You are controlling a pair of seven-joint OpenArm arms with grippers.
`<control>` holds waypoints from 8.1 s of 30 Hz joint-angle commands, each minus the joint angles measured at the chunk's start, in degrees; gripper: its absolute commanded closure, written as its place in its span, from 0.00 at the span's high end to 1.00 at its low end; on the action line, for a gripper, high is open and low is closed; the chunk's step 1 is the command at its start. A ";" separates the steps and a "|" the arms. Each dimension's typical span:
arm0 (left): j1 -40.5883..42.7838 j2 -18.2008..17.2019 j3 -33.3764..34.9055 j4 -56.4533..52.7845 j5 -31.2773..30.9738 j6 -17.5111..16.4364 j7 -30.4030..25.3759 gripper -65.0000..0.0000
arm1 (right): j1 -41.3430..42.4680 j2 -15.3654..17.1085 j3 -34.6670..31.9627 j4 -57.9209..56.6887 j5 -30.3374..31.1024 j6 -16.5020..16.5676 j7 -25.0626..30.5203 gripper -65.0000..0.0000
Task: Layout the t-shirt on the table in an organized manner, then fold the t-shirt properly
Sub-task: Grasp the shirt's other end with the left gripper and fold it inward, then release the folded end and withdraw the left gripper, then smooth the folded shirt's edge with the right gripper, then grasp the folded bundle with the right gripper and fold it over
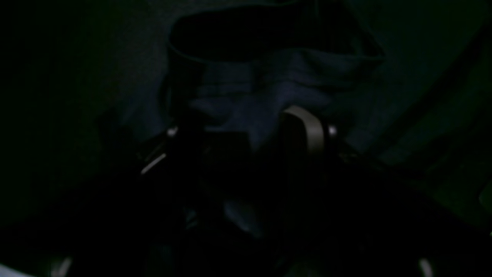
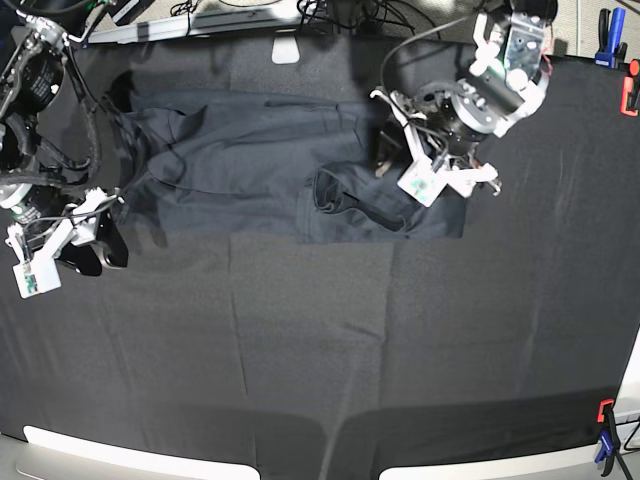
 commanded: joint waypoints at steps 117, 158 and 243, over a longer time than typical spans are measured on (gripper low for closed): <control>3.06 0.59 -32.30 9.07 -22.49 -5.84 -0.83 0.46 | -7.54 4.50 -0.57 -33.31 18.34 0.95 1.55 0.64; 3.37 0.57 -32.30 8.96 -21.42 -6.01 -0.42 0.46 | -5.60 -5.97 3.93 -33.31 23.32 0.95 -0.28 0.64; 9.09 0.59 -32.30 8.96 -21.09 -6.03 1.88 0.46 | 2.14 -27.92 -49.83 -6.69 -18.43 -8.48 14.27 0.00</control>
